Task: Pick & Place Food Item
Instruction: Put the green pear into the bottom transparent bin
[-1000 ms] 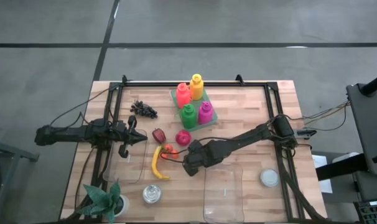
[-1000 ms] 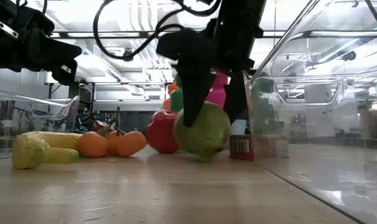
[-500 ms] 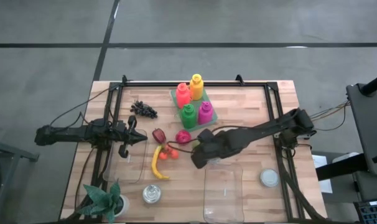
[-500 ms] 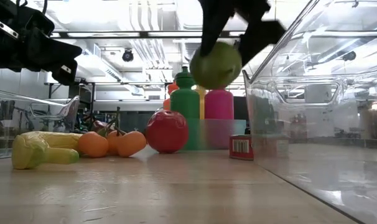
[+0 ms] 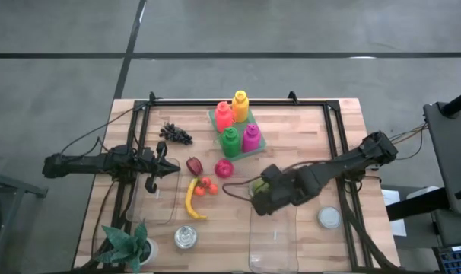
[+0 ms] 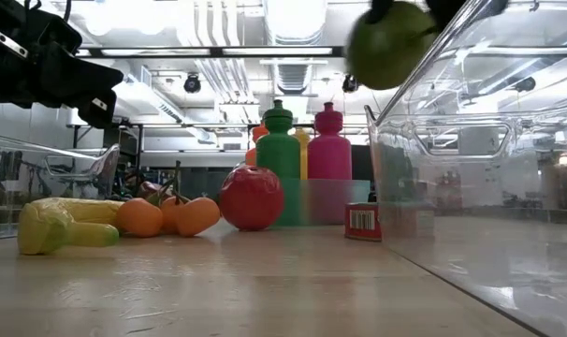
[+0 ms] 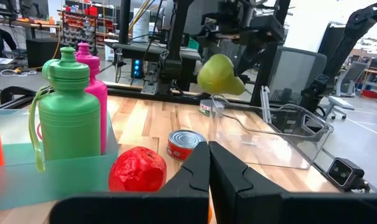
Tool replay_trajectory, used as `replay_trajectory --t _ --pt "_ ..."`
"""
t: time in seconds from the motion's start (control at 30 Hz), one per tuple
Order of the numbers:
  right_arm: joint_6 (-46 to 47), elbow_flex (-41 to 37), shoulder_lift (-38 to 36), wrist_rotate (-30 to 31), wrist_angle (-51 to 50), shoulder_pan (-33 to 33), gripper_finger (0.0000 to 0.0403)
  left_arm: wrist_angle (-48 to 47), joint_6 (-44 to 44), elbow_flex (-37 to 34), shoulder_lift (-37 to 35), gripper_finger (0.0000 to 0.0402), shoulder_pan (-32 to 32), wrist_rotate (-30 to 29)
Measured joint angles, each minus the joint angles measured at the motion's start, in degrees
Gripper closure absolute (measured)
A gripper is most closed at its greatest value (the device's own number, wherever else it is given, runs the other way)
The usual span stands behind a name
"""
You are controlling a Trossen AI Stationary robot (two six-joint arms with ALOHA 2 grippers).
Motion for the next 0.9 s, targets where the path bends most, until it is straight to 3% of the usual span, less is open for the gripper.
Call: replay_trajectory --t 0.17,0.43,0.9 --pt "6.95 0.0 0.0 -0.05 -3.54 4.28 0.0076 -0.01 0.0 -0.02 0.0 0.0401 0.0 -0.01" --pt "10.37 -1.0 0.02 -3.76 -2.74 8.94 0.0076 -0.01 0.0 0.0 0.0 0.0401 -0.01 -0.01" --pt "20.96 -17.09 0.09 -8.58 16.36 10.19 0.0076 0.0 0.0 -0.01 0.0 0.0401 0.0 -0.01"
